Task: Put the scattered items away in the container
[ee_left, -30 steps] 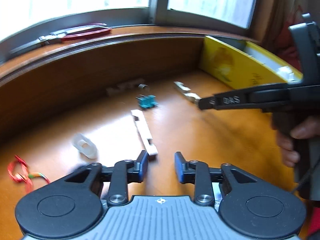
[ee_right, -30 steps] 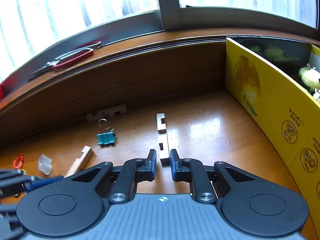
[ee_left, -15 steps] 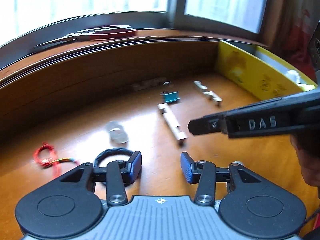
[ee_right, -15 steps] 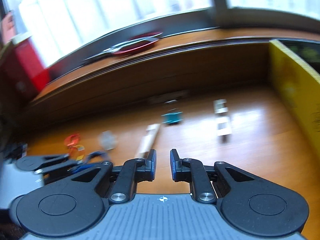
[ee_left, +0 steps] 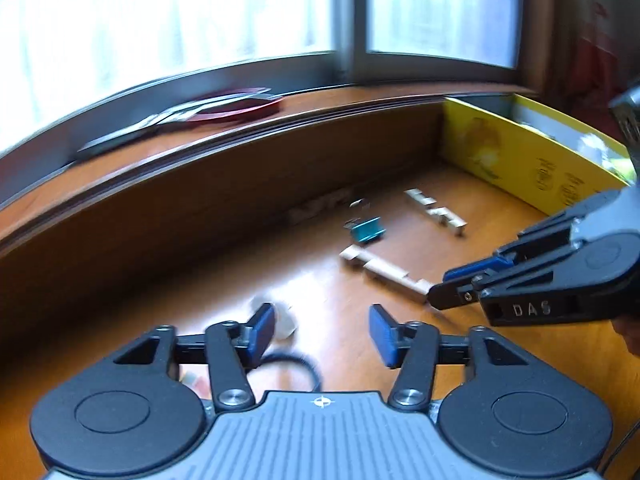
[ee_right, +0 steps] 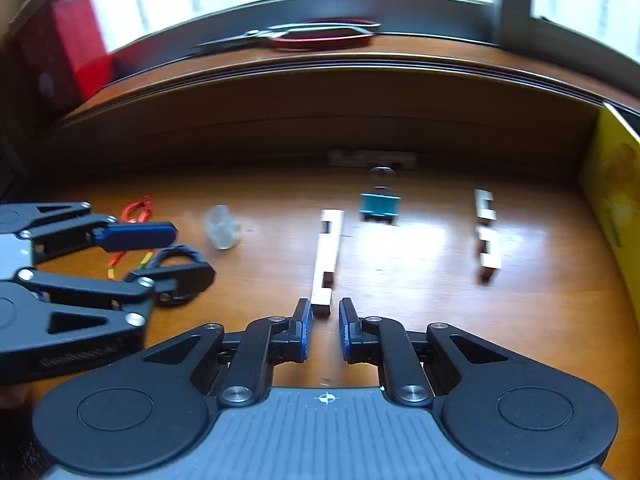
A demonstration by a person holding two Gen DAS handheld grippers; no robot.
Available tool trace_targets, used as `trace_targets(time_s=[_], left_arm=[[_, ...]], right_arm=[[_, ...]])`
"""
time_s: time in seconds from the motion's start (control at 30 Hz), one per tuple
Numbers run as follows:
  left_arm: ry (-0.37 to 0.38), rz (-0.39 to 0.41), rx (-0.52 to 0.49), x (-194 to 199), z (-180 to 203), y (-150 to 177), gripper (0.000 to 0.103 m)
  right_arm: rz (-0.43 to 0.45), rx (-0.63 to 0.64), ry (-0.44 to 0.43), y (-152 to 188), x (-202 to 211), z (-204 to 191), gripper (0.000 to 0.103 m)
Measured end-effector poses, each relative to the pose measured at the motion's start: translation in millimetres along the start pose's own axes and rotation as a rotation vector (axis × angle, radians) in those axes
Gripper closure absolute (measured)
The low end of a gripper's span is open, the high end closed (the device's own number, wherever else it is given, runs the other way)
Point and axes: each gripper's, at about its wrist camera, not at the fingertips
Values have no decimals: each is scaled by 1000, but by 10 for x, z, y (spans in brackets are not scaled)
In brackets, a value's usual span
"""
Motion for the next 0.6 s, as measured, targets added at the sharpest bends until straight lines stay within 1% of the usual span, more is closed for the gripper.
trace_targets(time_s=[0.07, 0.2, 0.3, 0.37, 0.4, 0.47, 0.6], left_arm=[[26, 16, -62, -95, 63, -101, 38], [92, 22, -149, -327, 162, -238, 27], [131, 5, -229, -491, 223, -293, 25], [149, 7, -267, -552, 220, -325, 25], [161, 7, -285, -582, 214, -339, 23], [183, 5, -314, -633, 192, -363, 19], [235, -11, -361, -719, 166, -415, 17]], right_arm=[[15, -40, 8, -24, 50, 119, 85], [53, -104, 42, -51, 153, 316, 76], [61, -149, 55, -48, 180, 466, 74], [59, -177, 63, -45, 171, 555, 74], [61, -186, 67, -42, 173, 585, 73], [67, -190, 77, -48, 173, 621, 72], [85, -171, 102, -94, 141, 621, 72]])
Point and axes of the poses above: each gripper's, at about its wrist camera, not at the fingertips, and x roughly against the way its jaws point, z to its right, y to its underside, and after that the axes turned 12 degrees about -x, right-handed
